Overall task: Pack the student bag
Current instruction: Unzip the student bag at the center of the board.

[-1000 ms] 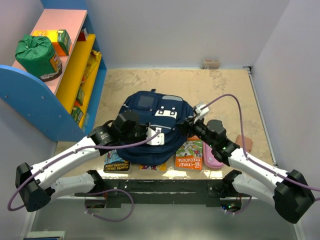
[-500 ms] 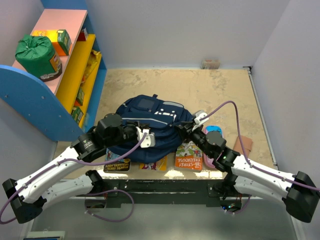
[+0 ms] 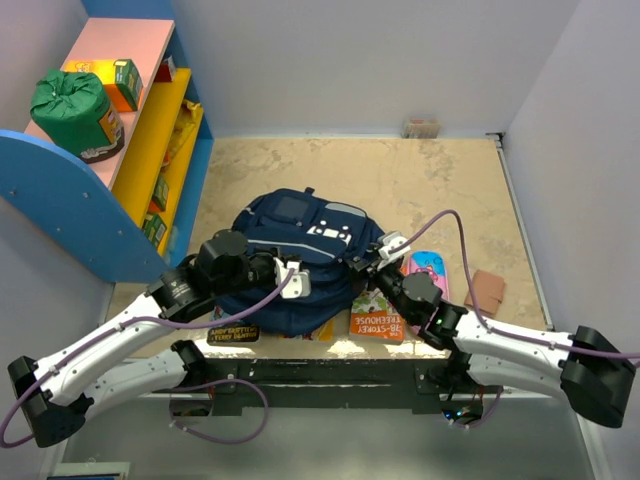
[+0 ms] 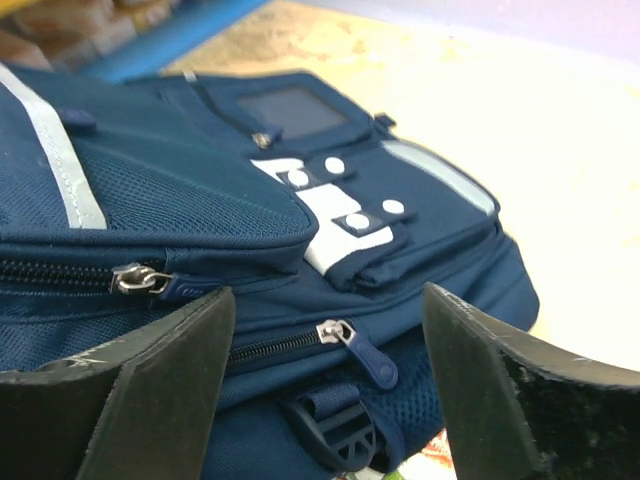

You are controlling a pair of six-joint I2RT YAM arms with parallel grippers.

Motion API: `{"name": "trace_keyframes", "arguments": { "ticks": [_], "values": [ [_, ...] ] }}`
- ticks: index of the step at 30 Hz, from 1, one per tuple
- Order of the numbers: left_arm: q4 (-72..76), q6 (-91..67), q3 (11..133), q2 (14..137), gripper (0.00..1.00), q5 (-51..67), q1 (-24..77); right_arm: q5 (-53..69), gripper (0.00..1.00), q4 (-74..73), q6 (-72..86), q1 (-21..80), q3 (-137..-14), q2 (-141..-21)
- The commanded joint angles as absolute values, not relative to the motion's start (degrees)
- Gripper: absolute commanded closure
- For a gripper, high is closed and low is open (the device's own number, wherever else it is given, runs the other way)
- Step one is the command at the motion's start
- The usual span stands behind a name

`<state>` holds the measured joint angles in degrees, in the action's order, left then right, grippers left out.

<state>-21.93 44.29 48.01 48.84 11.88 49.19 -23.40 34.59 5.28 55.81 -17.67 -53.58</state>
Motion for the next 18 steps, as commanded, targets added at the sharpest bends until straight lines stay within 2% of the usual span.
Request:
{"name": "trace_keyframes", "arguments": {
  "ticks": [1,6,10,13,18],
  "values": [
    [-9.0,43.0,49.2,47.2,1.00,16.9,49.4,-22.8,0.18,38.9,3.4,59.8,-19.4,-56.5],
    [-6.9,43.8,49.1,47.2,1.00,14.7,49.4,-22.0,0.21,35.9,3.9,60.9,-17.5,-51.5],
    [-7.4,45.3,48.5,46.8,1.00,15.5,49.4,-30.2,0.30,30.1,8.2,61.5,-17.1,-45.3],
    [-8.7,45.8,48.6,46.3,1.00,17.8,49.4,-35.8,0.32,22.8,14.6,61.5,-18.7,-41.5],
    [-12.0,47.3,49.6,46.2,1.00,21.5,49.4,-34.4,0.31,17.5,14.8,61.5,-21.4,-39.2]
  ]
}}
